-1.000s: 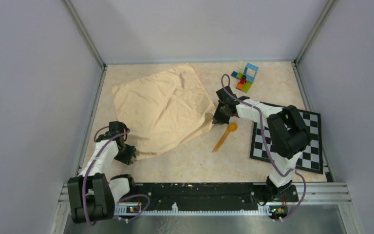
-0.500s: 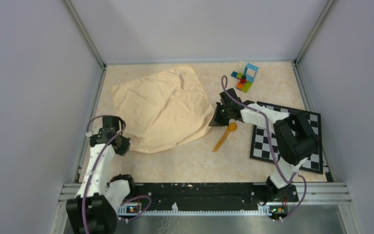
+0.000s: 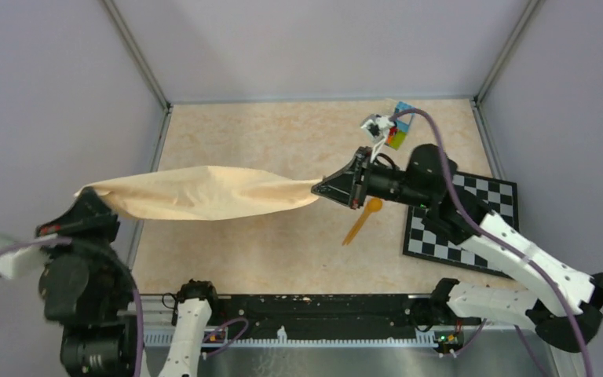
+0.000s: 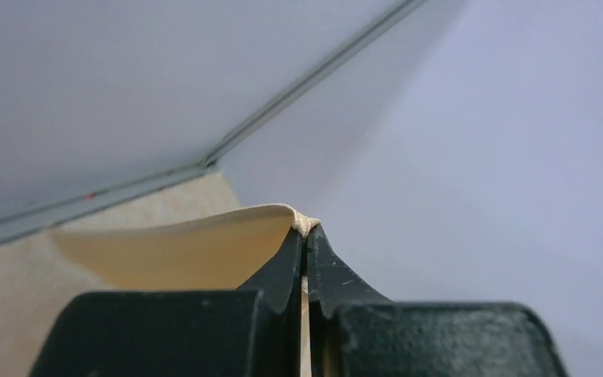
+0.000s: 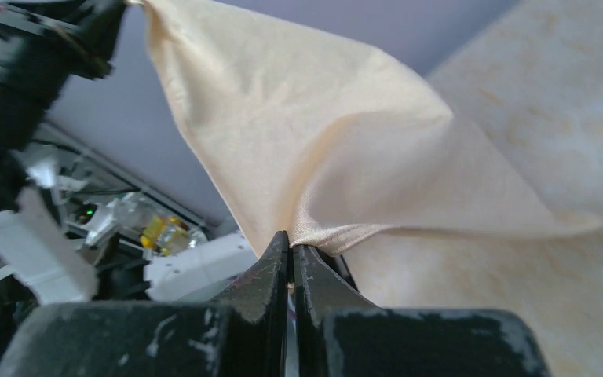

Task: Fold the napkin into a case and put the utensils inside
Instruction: Flatten the napkin at the center of the board.

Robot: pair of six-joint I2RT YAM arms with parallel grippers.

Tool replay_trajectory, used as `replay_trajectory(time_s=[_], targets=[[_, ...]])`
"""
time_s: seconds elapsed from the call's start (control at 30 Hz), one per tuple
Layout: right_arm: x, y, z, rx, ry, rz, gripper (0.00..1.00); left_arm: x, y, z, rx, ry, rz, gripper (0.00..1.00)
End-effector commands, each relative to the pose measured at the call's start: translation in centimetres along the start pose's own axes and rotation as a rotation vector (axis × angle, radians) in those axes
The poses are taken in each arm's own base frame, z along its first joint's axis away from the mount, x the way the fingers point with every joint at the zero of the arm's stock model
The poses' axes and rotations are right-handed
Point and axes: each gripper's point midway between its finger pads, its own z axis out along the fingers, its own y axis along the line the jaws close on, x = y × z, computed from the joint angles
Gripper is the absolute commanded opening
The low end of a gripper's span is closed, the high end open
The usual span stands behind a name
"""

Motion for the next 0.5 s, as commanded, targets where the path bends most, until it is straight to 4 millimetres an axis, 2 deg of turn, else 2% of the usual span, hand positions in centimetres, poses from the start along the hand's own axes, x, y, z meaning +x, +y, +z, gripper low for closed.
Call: replay_trajectory(time_s=[0.0,0.07,0.13,0.23,0.27,0.37,0.47], targets=[[-5.0,9.4,-3.9,-0.252,-0.181,-0.124,0.0,-8.8,-2.0,-4.8,0.098,-0.26,0.004,0.0],[-5.8,11.2,-4.8,-0.309,-0.211,-0.11,0.0,-10.8,-2.9,-5.9,0.131,-0.323,0.007,0.0],[-6.4,11.8,-5.1,-0.323,-0.235,-0.088,0.0,-11.1,-3.3,-5.2,0.121,-0.339,0.033,0.0],[-7.6,11.1,-4.8,-0.275,-0.287,-0.06,0.0,-8.4,-4.2,-1.3,0.094,-0.273,0.106,0.0],[-8.0,10.2,-4.3,-0.23,-0.302,-0.051,0.0,-6.3,-4.1,0.8,0.08,-0.231,0.143,0.0],[-8.0,4.4,-1.5,-0.026,-0.291,0.01,0.0,-0.9,-3.4,6.2,0.05,-0.152,0.217,0.0],[-7.5,-3.2,1.2,0.108,-0.264,0.119,0.0,4.2,-2.5,11.3,0.036,-0.1,0.267,0.0]])
